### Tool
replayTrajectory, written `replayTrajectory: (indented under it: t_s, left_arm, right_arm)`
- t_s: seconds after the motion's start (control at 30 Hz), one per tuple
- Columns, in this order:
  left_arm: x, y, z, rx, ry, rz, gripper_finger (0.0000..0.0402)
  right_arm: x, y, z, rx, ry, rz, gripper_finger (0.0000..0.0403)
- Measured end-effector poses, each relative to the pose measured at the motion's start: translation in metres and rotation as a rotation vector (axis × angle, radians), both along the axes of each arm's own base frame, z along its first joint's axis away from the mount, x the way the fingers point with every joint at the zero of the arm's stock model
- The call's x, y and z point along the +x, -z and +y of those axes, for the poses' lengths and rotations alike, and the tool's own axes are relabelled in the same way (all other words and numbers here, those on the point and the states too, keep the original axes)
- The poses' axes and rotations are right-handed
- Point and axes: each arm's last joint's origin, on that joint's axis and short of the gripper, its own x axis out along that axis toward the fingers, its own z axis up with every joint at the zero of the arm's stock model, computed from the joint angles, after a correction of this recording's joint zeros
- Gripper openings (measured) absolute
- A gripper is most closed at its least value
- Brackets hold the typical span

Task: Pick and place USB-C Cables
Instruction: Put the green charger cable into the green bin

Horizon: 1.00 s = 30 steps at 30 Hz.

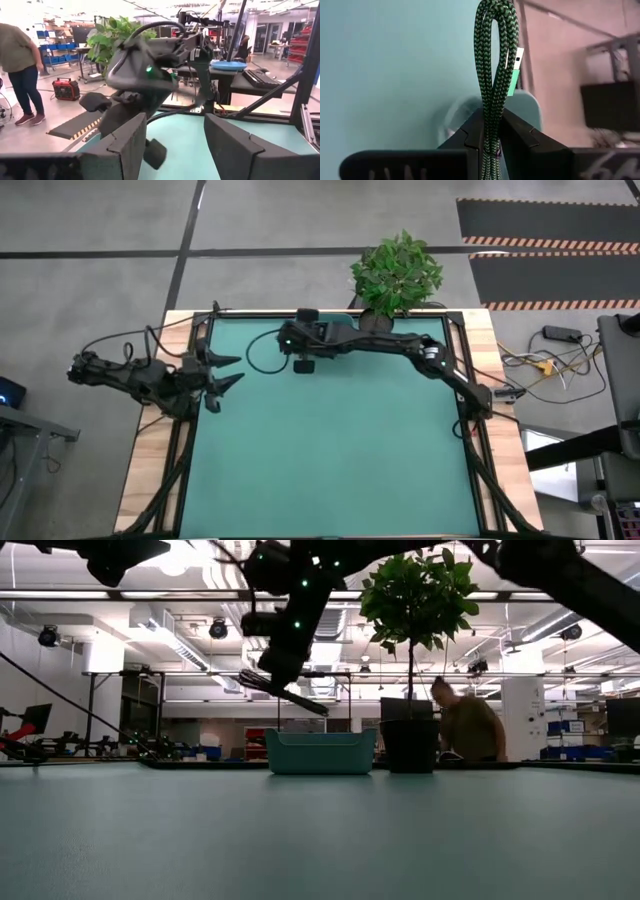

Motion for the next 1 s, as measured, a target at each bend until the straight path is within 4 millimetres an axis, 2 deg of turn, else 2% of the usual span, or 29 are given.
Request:
replayTrajectory:
  t_s: [0.27, 0.57, 0.77, 1.0]
  left_arm:
    - [-0.006, 0.000, 0.002, 0.000, 0.000, -0.001, 0.0185]
    - [-0.011, -0.001, 0.003, -0.003, 0.000, -0.018, 0.0185]
    - [-0.011, -0.001, 0.003, 0.001, 0.000, -0.016, 0.0185]
    - [-0.011, -0.001, 0.003, 0.004, 0.000, -0.015, 0.0185]
  right_arm:
    - [-0.005, 0.021, -0.037, -0.026, 0.083, 0.154, 0.0038]
    - [-0.019, 0.026, -0.070, 0.004, 0.125, 0.195, 0.0038]
    - [-0.025, 0.031, -0.082, 0.060, 0.129, 0.189, 0.0038]
    - [-0.029, 0.046, -0.086, 0.075, 0.138, 0.230, 0.0038]
